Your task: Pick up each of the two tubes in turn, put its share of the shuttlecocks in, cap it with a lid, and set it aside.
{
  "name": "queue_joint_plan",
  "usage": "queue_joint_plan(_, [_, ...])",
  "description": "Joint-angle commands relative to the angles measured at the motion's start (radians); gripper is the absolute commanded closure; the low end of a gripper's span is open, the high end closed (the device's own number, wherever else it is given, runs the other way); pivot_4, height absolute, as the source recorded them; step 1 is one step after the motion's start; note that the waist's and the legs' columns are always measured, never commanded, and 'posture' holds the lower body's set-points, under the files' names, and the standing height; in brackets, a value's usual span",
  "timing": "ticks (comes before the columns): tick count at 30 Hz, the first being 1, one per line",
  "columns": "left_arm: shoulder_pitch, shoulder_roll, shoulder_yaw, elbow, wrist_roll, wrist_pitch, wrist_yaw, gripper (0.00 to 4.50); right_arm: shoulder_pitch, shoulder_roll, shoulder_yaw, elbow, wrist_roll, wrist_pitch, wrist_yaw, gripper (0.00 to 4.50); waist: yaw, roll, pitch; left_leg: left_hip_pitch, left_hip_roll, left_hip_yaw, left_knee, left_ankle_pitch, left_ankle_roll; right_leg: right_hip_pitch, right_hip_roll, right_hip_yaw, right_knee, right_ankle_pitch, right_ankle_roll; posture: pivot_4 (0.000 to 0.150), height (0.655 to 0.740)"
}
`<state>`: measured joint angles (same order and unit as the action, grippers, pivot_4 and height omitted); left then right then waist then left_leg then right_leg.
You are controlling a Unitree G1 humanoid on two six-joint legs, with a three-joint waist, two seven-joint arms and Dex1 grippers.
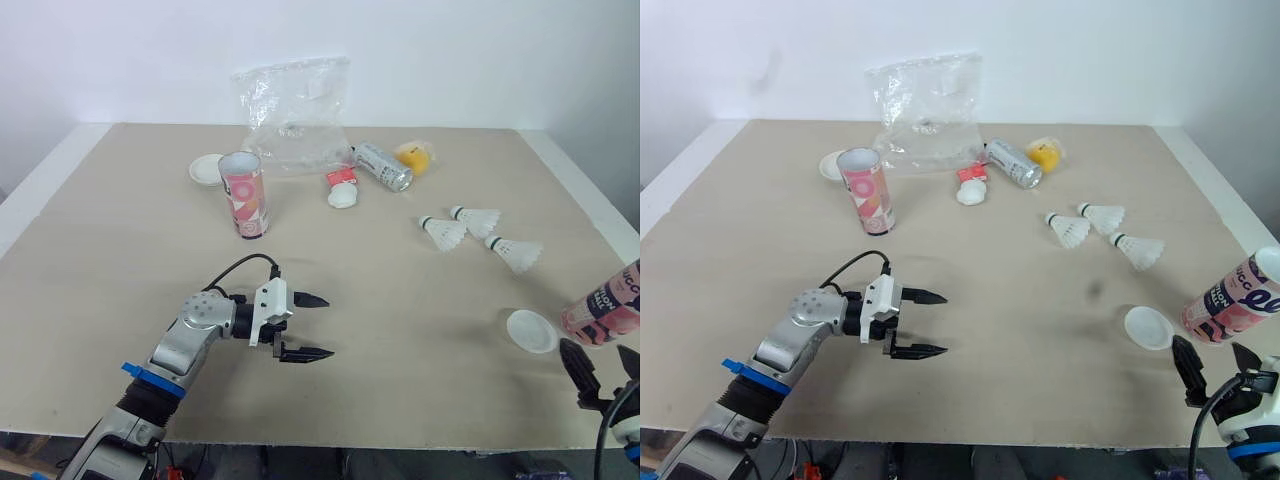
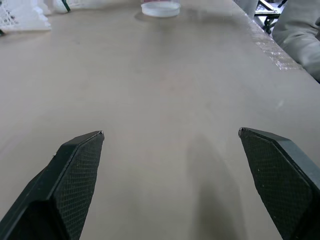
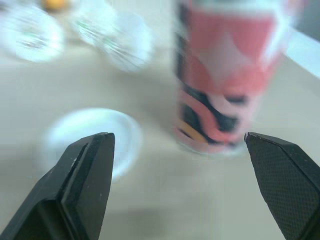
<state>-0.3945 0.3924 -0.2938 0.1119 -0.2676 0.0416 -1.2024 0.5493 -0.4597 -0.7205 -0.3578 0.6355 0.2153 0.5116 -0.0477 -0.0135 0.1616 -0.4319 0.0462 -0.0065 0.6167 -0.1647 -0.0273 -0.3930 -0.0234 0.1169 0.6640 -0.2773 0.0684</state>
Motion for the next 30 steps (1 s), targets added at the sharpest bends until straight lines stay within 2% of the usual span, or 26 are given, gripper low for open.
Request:
queue_joint_plan(1, [-0.017,-0.026,0.065,-0.001,-0.034,0.014,0.061,0.00,0.018,-0.117,0.028,-0.129,0.059,-0.015,0.217,0.06,-0.001,0.000,0.002,0.000,0.000,0.000,0.000,0.000,0.000,0.000,0.000,0.000,0.000,0.000,0.000,0.150,0.7400])
queue_joint_plan(4, [-0.002,-0.030,0.080,-0.022,-0.052,0.015,0.062,0.00,-0.051,-0.182,0.100,-0.151,0.082,0.018,0.280,0.06,-0.001,-0.004,0.003,0.001,0.001,-0.001,0.000,0.000,0.000,0.001,0.002,-0.002,0.000,0.001,0.000,0.150,0.7400])
queue_joint_plan(9, [0.032,-0.046,0.108,-0.088,-0.110,0.041,0.072,0.00,-0.276,-0.253,0.294,-0.082,0.061,0.035,0.394,0.06,0.002,-0.005,0.004,0.000,0.001,-0.001,0.001,0.000,0.000,0.001,0.001,-0.002,0.000,0.001,-0.001,0.150,0.7400])
queue_joint_plan(12, [0.050,-0.052,0.127,-0.111,-0.134,0.044,0.084,0.00,-0.469,-0.263,0.422,0.046,0.020,0.020,0.491,0.06,0.006,-0.006,0.005,-0.001,0.000,-0.002,0.001,0.000,0.000,0.001,0.001,-0.002,0.000,0.000,0.000,0.150,0.7400])
queue_joint_plan(17, [0.061,-0.055,0.152,-0.136,-0.143,0.039,0.106,0.00,-0.698,-0.245,0.568,0.245,-0.042,-0.023,0.642,0.06,0.004,-0.007,0.007,-0.004,-0.002,-0.005,0.002,0.000,0.000,0.000,0.001,-0.003,-0.001,0.002,0.005,0.150,0.7400])
queue_joint_plan(20, [0.069,-0.070,0.204,-0.110,-0.095,0.011,0.229,0.00,-0.827,-0.208,0.652,0.362,-0.079,-0.044,0.711,0.06,0.005,-0.006,0.007,-0.005,-0.002,-0.008,0.001,0.000,0.000,0.000,0.002,-0.006,-0.001,0.002,0.006,0.150,0.7400])
queue_joint_plan(22, [0.079,-0.078,0.225,-0.101,-0.063,-0.014,0.293,0.00,-0.860,-0.191,0.673,0.391,-0.091,-0.056,0.728,0.06,0.003,-0.006,0.008,-0.005,-0.001,-0.008,0.002,0.000,0.000,0.000,0.002,-0.006,-0.001,0.003,0.006,0.150,0.7400])
queue_joint_plan(26, [0.076,-0.143,0.325,-0.063,0.026,0.019,0.618,0.00,-0.952,-0.117,0.724,0.450,-0.120,-0.070,0.727,0.06,0.004,-0.006,0.008,-0.005,-0.001,-0.010,0.002,0.000,0.000,0.001,0.003,-0.007,0.000,0.003,0.006,0.150,0.7400])
queue_joint_plan(30, [0.072,-0.164,0.331,-0.038,0.108,0.064,0.774,0.00,-1.006,-0.064,0.740,0.492,-0.154,-0.081,0.701,0.06,0.004,-0.006,0.008,-0.005,-0.001,-0.011,0.003,0.000,0.000,0.002,0.003,-0.007,0.000,0.004,0.006,0.150,0.7400])
